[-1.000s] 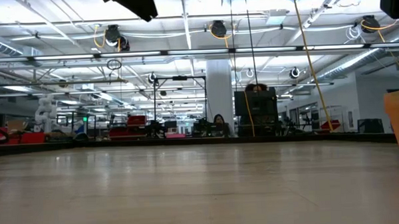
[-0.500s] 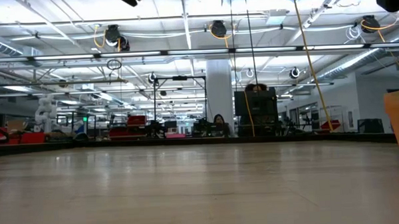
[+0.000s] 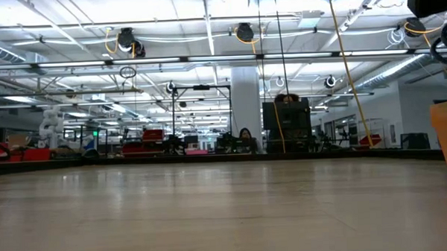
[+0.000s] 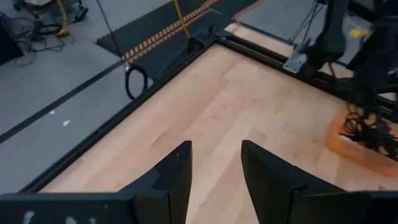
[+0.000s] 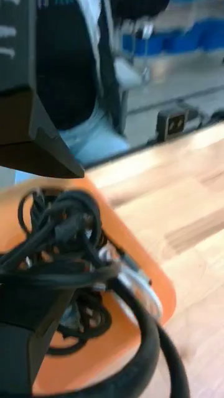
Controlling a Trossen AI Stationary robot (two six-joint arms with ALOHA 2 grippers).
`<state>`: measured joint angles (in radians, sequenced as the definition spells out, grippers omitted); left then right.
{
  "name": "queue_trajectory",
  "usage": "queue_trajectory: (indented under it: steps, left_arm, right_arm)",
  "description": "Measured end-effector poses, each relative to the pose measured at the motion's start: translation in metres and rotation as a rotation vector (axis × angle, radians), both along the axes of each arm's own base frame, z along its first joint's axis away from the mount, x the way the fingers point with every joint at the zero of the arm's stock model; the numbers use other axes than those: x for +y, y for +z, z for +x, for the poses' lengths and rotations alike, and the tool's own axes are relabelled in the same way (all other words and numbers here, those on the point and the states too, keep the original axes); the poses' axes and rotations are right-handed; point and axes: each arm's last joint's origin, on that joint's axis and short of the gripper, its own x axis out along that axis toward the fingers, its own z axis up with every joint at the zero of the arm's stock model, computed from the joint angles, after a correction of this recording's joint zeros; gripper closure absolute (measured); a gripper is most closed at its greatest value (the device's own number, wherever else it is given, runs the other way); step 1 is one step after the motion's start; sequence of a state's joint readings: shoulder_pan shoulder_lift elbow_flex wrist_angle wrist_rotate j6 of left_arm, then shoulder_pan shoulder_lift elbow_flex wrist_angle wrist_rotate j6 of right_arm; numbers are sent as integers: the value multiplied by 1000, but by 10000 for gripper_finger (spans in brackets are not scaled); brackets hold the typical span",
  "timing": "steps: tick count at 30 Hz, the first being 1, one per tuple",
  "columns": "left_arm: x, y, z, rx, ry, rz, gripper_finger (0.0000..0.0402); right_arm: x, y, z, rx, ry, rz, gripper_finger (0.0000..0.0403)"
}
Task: Pick and place USB-C Cables
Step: Put the black charger cable into the orange bin, then return to home position
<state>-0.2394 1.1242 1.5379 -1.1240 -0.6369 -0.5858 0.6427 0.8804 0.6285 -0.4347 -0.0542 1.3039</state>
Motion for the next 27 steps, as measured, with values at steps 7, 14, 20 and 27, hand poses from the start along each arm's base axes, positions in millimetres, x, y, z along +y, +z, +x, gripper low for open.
queue_trajectory:
  steps: [7,14,20,27]
  left_arm:
    - [-2,3,-5,-10,-6,36,261]
    - [1,6,-14,-29,-2,42,261]
    - [6,13,-30,-68,13,62,261]
    - [13,21,-57,-117,-4,85,261]
  right_arm:
    - [10,-10,8,30,143,-2,180]
    - [17,-10,4,97,281,96,180]
    - [18,-13,-8,305,358,200,180]
    - [17,15,-4,-156,481,182,180]
